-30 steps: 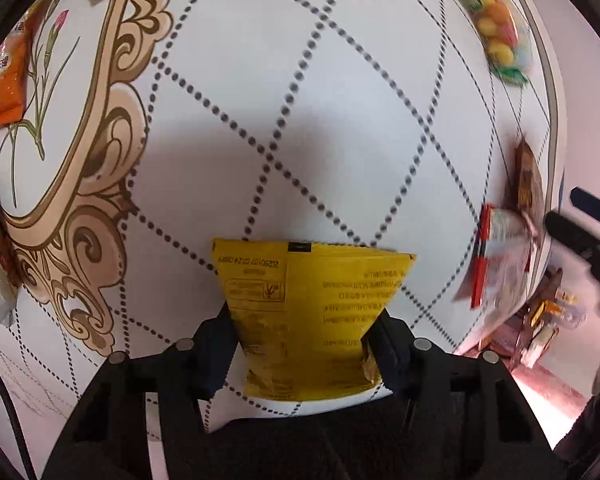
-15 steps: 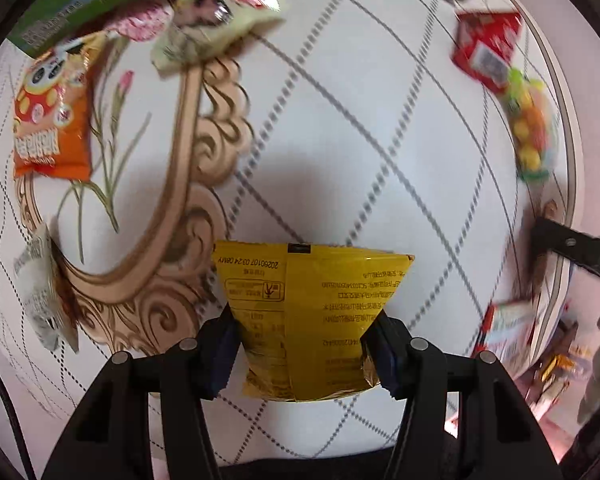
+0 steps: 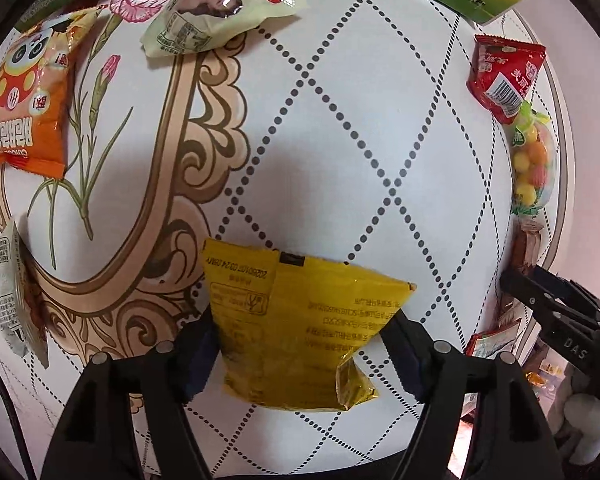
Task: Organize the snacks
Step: 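Grasp the yellow chip bag with left tool while right tool grasps the brown cracker pack, then carry both packs into the box and open both tools to drop them, then grasp the panda snack bag with left tool while right tool grasps the clear candy bag, then carry the panda bag and candy bag into the box and open both tools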
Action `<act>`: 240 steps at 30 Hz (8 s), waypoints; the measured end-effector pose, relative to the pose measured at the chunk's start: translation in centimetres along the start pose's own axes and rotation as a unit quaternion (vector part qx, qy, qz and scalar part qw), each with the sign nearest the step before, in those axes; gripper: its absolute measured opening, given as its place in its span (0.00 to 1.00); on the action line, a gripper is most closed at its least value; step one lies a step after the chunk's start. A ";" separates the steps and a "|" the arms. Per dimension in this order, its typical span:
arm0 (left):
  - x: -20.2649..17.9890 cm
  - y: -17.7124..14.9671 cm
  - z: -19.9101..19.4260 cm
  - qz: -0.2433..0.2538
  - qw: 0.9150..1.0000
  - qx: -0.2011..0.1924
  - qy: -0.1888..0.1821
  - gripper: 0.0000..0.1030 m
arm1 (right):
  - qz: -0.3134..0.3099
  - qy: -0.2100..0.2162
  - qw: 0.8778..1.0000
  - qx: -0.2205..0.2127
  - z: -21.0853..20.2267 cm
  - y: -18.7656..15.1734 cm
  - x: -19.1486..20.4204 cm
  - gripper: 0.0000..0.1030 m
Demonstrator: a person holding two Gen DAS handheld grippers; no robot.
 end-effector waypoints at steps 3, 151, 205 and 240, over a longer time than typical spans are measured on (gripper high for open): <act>-0.9 -0.6 1.0 -0.004 1.000 0.004 -0.001 0.70 | 0.070 0.088 0.993 0.034 0.0 -0.1 -0.5 0.59; 16.0 -1.6 -13.9 -0.144 0.974 -0.146 0.091 0.91 | -0.086 -0.002 0.996 -0.038 -3.1 3.2 14.4 0.54; 9.3 -0.7 -3.0 -0.062 0.995 -0.050 0.054 0.45 | -0.116 0.005 0.993 -0.013 -2.4 2.4 18.4 0.54; 8.6 23.5 -16.7 -0.010 0.997 -0.029 0.074 0.79 | -0.072 0.177 0.979 -0.064 -10.7 23.5 28.1 0.85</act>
Point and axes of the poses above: each gripper's, at about its wrist camera, not at the fingertips, and z roughly the way its jaws point, x to its left, y to its top, the point moved 1 cm from there along z, roughly the way its jaws point, and after that the axes turned 9 degrees about -y, right-handed, at the moved point
